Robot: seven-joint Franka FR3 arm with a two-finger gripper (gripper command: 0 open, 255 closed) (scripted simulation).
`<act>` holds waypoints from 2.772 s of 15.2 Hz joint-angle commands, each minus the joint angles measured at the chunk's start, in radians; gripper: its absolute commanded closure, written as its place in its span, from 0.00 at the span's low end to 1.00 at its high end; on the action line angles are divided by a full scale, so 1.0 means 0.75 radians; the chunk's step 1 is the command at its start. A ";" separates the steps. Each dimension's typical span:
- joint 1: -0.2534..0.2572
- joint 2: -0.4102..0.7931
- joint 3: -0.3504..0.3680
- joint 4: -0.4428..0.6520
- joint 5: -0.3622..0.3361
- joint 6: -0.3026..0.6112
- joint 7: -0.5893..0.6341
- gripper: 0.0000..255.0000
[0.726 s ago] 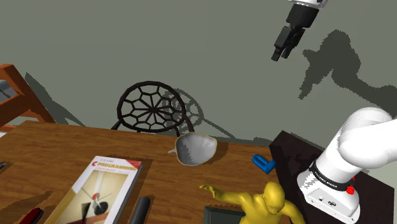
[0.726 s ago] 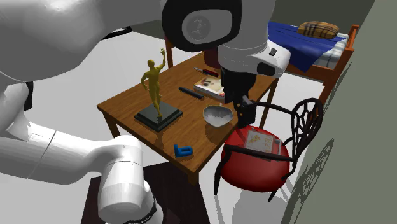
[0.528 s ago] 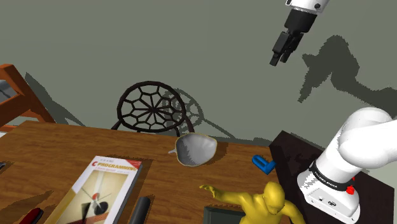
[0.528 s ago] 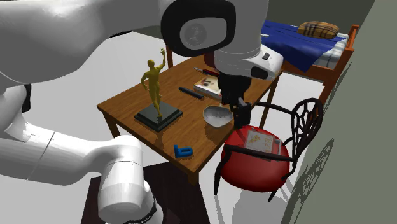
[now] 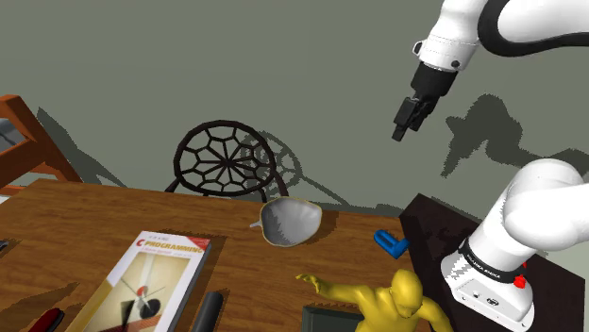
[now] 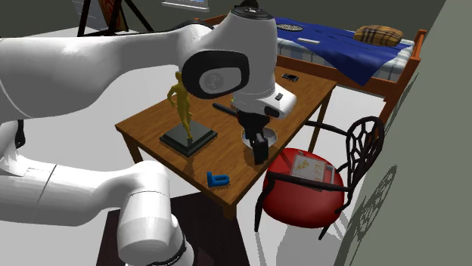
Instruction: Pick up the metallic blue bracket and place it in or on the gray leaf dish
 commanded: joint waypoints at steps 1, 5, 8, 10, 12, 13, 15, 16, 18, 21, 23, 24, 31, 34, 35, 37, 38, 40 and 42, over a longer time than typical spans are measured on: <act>0.020 -0.047 0.056 -0.088 0.031 0.035 0.050 0.00; 0.071 -0.101 0.169 -0.237 0.101 0.116 0.144 0.00; 0.120 -0.120 0.264 -0.336 0.166 0.182 0.219 0.00; 0.159 -0.120 0.332 -0.394 0.216 0.232 0.271 0.00; 0.200 -0.106 0.404 -0.447 0.270 0.287 0.326 0.00; 0.222 -0.094 0.442 -0.471 0.298 0.317 0.354 0.00; 0.267 -0.057 0.519 -0.512 0.358 0.383 0.411 0.00; 0.288 -0.031 0.559 -0.530 0.389 0.420 0.440 0.00; 0.316 0.009 0.612 -0.550 0.429 0.471 0.479 0.00; 0.322 0.058 0.641 -0.583 0.459 0.550 0.475 0.00; 0.325 0.095 0.661 -0.603 0.479 0.606 0.473 0.00; 0.326 0.116 0.672 -0.612 0.490 0.635 0.471 0.00; 0.327 0.150 0.688 -0.626 0.506 0.682 0.468 0.00; 0.327 0.150 0.688 -0.626 0.506 0.683 0.468 1.00; 0.327 0.150 0.688 -0.626 0.506 0.683 0.468 1.00; 0.327 0.150 0.688 -0.626 0.506 0.683 0.468 1.00; 0.327 0.150 0.688 -0.626 0.506 0.683 0.468 1.00; 0.327 0.150 0.688 -0.626 0.506 0.683 0.469 1.00; 0.327 0.150 0.688 -0.626 0.506 0.683 0.469 1.00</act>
